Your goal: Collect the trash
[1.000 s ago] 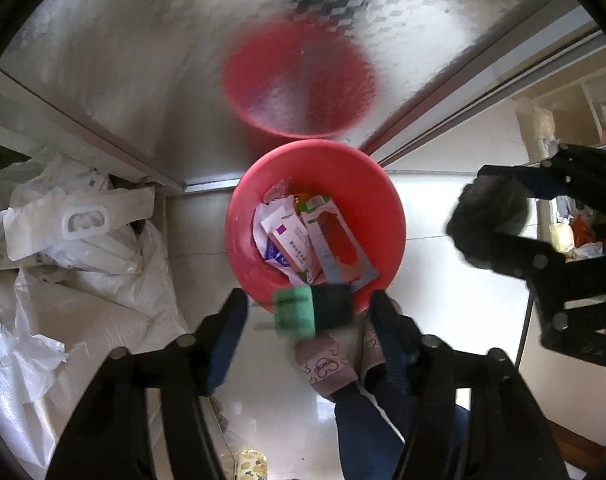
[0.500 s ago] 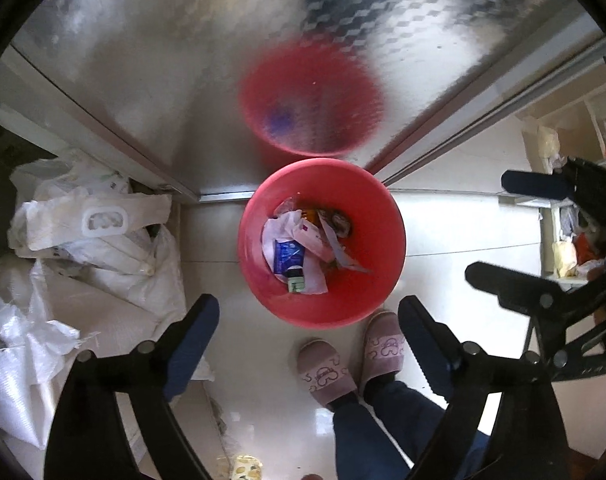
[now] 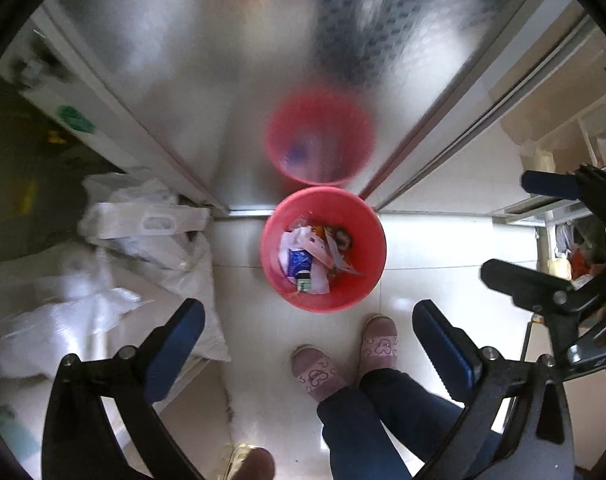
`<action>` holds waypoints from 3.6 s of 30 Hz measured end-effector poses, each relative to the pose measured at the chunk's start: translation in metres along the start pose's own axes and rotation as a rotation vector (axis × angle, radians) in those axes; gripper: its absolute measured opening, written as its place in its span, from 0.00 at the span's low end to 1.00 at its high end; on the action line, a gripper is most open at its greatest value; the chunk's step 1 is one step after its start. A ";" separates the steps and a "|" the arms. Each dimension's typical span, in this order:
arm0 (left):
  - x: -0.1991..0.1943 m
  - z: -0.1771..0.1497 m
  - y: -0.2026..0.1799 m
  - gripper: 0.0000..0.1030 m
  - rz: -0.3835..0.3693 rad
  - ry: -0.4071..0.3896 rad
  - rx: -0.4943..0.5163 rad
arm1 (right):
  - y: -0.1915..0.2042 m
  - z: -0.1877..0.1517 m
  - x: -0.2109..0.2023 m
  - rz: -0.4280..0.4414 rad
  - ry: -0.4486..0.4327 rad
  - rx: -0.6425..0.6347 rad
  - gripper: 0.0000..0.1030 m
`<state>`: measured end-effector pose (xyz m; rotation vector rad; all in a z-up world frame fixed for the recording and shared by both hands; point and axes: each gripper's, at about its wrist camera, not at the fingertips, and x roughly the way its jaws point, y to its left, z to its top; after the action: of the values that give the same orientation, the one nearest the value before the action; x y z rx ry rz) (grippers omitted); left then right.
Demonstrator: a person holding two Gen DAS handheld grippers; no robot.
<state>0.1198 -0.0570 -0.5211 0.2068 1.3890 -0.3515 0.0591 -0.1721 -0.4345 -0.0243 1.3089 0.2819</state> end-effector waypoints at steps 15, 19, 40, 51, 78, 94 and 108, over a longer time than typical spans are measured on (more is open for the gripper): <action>-0.277 -0.044 -0.002 1.00 0.053 -0.289 -0.213 | 0.068 0.010 -0.238 -0.077 -0.218 0.046 0.99; -0.346 -0.062 -0.010 1.00 0.108 -0.390 -0.218 | 0.090 0.005 -0.306 -0.114 -0.312 0.045 0.99; -0.543 -0.134 -0.071 1.00 0.165 -0.722 -0.224 | 0.135 -0.053 -0.493 -0.241 -0.633 0.082 0.99; -0.552 -0.147 -0.079 1.00 0.165 -0.732 -0.255 | 0.141 -0.061 -0.504 -0.231 -0.621 0.031 0.99; -0.557 -0.180 -0.063 1.00 0.170 -0.723 -0.253 | 0.167 -0.073 -0.508 -0.195 -0.622 0.037 0.99; -0.558 -0.189 -0.057 1.00 0.151 -0.729 -0.267 | 0.177 -0.078 -0.508 -0.210 -0.619 0.023 0.99; -0.555 -0.195 -0.056 1.00 0.137 -0.714 -0.282 | 0.181 -0.084 -0.509 -0.215 -0.624 0.028 0.99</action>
<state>-0.1579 0.0254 -0.0066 -0.0593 0.7005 -0.0905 -0.1775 -0.1090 0.0543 -0.0487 0.6817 0.0732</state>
